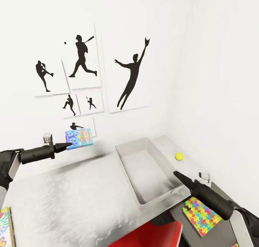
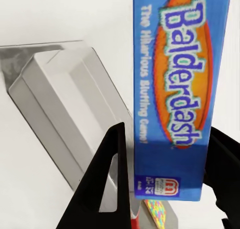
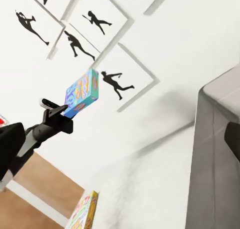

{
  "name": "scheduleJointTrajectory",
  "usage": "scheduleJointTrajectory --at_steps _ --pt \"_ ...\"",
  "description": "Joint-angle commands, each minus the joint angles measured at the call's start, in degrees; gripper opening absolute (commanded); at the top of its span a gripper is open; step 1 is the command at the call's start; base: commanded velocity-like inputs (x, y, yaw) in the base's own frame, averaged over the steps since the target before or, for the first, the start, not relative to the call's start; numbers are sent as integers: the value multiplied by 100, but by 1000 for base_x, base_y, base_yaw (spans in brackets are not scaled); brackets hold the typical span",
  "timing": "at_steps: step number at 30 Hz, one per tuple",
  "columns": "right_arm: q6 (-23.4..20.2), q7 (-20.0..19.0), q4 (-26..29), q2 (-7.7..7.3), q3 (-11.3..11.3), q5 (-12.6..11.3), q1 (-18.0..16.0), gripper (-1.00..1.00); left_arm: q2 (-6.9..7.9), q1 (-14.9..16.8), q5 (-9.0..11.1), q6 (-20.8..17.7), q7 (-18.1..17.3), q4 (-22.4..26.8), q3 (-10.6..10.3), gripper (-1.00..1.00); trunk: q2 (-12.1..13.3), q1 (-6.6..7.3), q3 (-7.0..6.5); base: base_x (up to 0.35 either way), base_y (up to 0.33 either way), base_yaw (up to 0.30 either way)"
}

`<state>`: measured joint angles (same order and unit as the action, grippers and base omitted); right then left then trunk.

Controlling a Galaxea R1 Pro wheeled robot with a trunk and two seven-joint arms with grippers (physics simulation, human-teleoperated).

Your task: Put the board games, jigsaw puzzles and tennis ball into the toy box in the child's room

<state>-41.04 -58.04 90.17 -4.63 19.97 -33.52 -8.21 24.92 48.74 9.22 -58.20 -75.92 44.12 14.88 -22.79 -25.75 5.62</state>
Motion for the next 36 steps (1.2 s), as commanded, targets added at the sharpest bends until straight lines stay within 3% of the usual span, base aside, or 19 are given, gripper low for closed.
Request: scheduleJointTrajectory --at_steps 1,8,12,18,22,23,25,27,29,32,36 --pt "-35 -48 0 -1 31 -21 -3 100 -25 7 10 -49 -12 3 0 -100 -13 -4 13 0 0 0" --pt "-42 -263 0 -2 153 -15 -1 100 -343 51 14 -107 -11 35 -2 -100 -13 -4 13 0 0 0" --pt "-44 -397 0 -2 210 -14 21 100 -590 228 2 -118 -9 78 -2 -100 -13 -4 13 0 0 0" --pt "-44 -869 0 -2 726 -11 138 100 -1086 650 -36 -144 24 93 -31 -100 -13 -4 13 0 0 0" --pt "-46 -1121 0 -2 1022 -7 213 100 -1449 937 -61 -161 160 55 -213 -100 -13 -4 13 0 0 0" --pt "-48 -1147 0 -2 1057 -6 227 100 -1592 983 -81 -163 327 48 -278 -100 -13 -4 13 0 0 0" --pt "-50 -1163 0 -2 1081 -6 235 100 -1743 1036 -96 -164 569 31 -321 -100 -13 -4 13 0 0 0" --pt "-50 -1180 0 -2 1106 -1 244 100 -2036 1153 -108 -165 1186 -58 -358 -100 -13 -4 13 0 0 0" --pt "-47 -1186 0 0 1119 1 247 100 -2230 1228 -104 -162 1641 -195 -369 -100 -13 -4 13 0 0 0" --pt "-48 -1189 0 1 1160 0 248 100 -2395 1336 -98 -152 2029 -394 -374 -100 -13 -4 13 0 0 0" --pt "-78 -1205 0 4 1502 -15 317 100 -2607 1690 -73 -111 2697 -1081 -354 -100 -13 -4 13 0 0 0"
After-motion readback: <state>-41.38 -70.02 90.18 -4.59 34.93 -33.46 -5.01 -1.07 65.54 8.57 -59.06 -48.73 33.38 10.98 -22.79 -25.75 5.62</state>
